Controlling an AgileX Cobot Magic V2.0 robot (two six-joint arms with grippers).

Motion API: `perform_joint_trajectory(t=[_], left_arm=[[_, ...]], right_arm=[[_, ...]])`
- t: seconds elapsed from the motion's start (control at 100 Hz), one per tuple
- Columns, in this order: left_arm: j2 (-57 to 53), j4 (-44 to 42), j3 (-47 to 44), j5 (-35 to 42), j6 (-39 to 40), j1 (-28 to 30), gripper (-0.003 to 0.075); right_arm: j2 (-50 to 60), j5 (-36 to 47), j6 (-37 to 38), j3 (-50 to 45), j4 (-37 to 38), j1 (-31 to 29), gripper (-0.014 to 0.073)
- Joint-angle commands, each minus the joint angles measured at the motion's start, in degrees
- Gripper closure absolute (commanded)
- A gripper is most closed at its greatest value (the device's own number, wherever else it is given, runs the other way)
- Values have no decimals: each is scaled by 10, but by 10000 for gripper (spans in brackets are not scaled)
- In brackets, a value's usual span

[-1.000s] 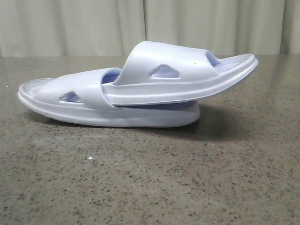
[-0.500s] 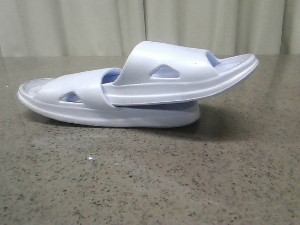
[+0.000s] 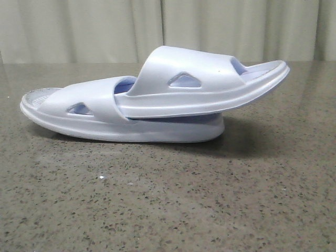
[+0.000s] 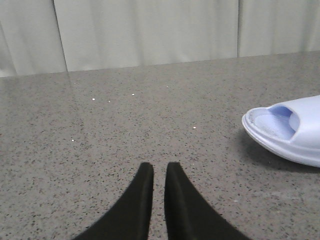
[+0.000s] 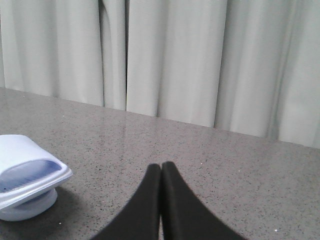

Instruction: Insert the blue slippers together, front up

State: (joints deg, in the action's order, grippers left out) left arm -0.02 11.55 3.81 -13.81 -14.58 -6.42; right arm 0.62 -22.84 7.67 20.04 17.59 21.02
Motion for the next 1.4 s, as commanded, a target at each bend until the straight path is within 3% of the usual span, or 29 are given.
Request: perform_joint_trajectory(t=[0.0,0.1,0.51,1.39], left_arm=[[6,-8,0,84,15,-3,704],[6,-16,-22,138,32,-3,704],[-20,-80,-44,141,76,-3,704],[-20,-63,-44,138,76,-3,704]], right_arm=[[-6,45,-1,14,11,-2,701],[-6,45,-1,14,11,-2,701],[-6,45,-1,14,11,-2,701],[-6,44,-1,14,11,-2,701]])
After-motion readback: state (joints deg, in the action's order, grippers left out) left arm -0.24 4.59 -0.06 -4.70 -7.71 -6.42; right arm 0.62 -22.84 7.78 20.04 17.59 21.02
